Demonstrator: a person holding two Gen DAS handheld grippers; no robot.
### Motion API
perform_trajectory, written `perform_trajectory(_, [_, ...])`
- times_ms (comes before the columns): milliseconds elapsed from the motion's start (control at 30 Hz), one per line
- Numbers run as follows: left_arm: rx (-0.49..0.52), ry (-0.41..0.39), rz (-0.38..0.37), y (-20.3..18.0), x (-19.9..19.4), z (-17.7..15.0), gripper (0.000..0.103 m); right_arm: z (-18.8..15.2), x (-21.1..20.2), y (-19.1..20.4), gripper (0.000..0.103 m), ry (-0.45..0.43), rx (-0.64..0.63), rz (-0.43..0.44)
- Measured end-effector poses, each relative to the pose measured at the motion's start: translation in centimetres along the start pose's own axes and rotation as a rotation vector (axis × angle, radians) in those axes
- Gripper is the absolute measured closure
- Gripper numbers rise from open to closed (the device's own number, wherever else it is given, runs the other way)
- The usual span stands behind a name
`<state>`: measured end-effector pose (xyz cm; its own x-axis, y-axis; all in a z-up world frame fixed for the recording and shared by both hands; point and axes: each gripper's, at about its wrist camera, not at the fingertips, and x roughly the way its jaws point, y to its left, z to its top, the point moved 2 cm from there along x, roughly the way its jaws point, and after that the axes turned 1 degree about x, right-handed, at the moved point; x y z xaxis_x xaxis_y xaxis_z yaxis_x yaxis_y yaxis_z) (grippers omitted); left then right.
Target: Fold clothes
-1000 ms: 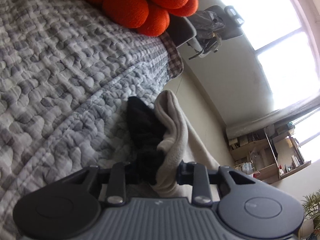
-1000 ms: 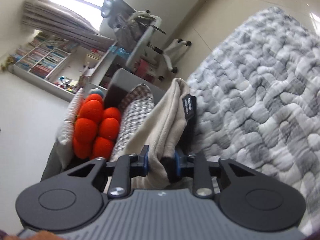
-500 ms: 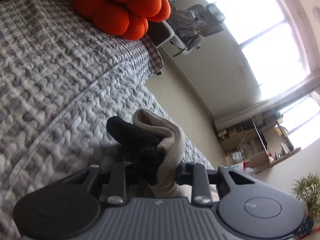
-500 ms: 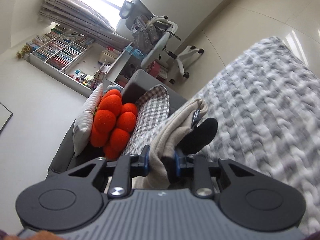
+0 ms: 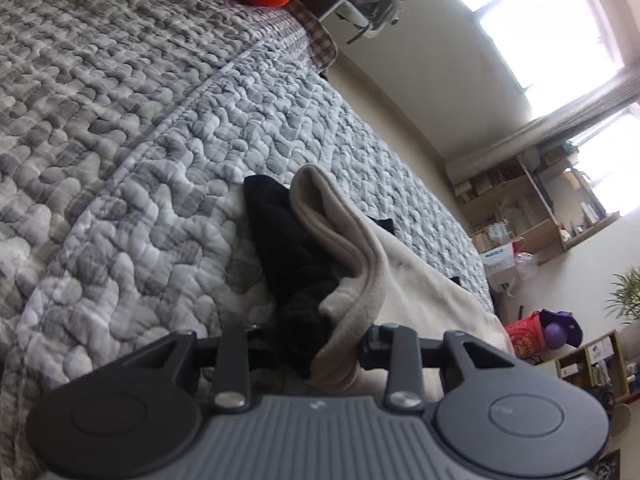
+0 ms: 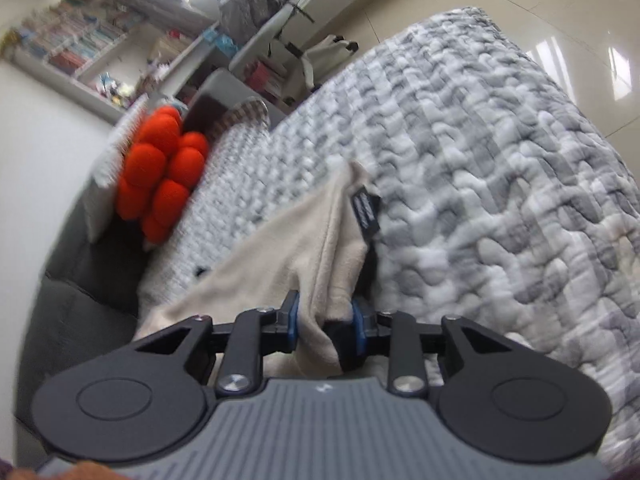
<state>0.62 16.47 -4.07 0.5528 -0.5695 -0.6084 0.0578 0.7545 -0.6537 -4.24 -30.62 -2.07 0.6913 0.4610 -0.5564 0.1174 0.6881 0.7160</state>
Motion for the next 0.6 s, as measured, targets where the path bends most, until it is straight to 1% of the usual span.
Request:
perform_trajectory(67, [-0.015,-0.026,-0.031,0.2,-0.5,0.4,0.065,0.2,-0.3,0.0,0.063,-0.016,-0.010,0.012])
perform_trajectory(133, [-0.023,-0.058,-0.056,0.2,-1.0,0.9,0.059,0.7,-0.9,0.0,0.047,-0.049,-0.020,0.025])
perform_trajectory(200, [-0.011,-0.093,-0.061,0.0,-1.1,1.5,0.057,1.5,-1.2,0.1,0.041,-0.082,-0.029,0.045])
perform_trajectory(267, [0.017,-0.116,-0.031,-0.5,-0.7,2.1,0.056,2.2,-1.1,0.5,0.041,-0.112,-0.052,0.054])
perform_trajectory(333, [0.037,-0.131,-0.010,-1.0,-0.2,2.6,0.056,2.7,-0.5,1.0,0.041,-0.147,-0.090,0.043])
perform_trajectory(433, [0.068,-0.170,0.024,-1.8,0.3,3.1,0.056,3.0,1.1,1.7,0.041,-0.175,-0.142,0.016])
perform_trajectory(500, [0.122,-0.197,0.096,-2.4,0.9,3.4,0.056,3.1,2.4,1.9,0.042,-0.177,-0.164,-0.005])
perform_trajectory(567, [0.179,-0.204,0.163,-2.6,1.8,3.6,0.056,3.0,3.2,1.8,0.049,-0.183,-0.177,-0.034])
perform_trajectory(600, [0.207,-0.208,0.197,-2.6,2.2,3.6,0.060,2.8,3.2,1.9,0.056,-0.197,-0.192,-0.047])
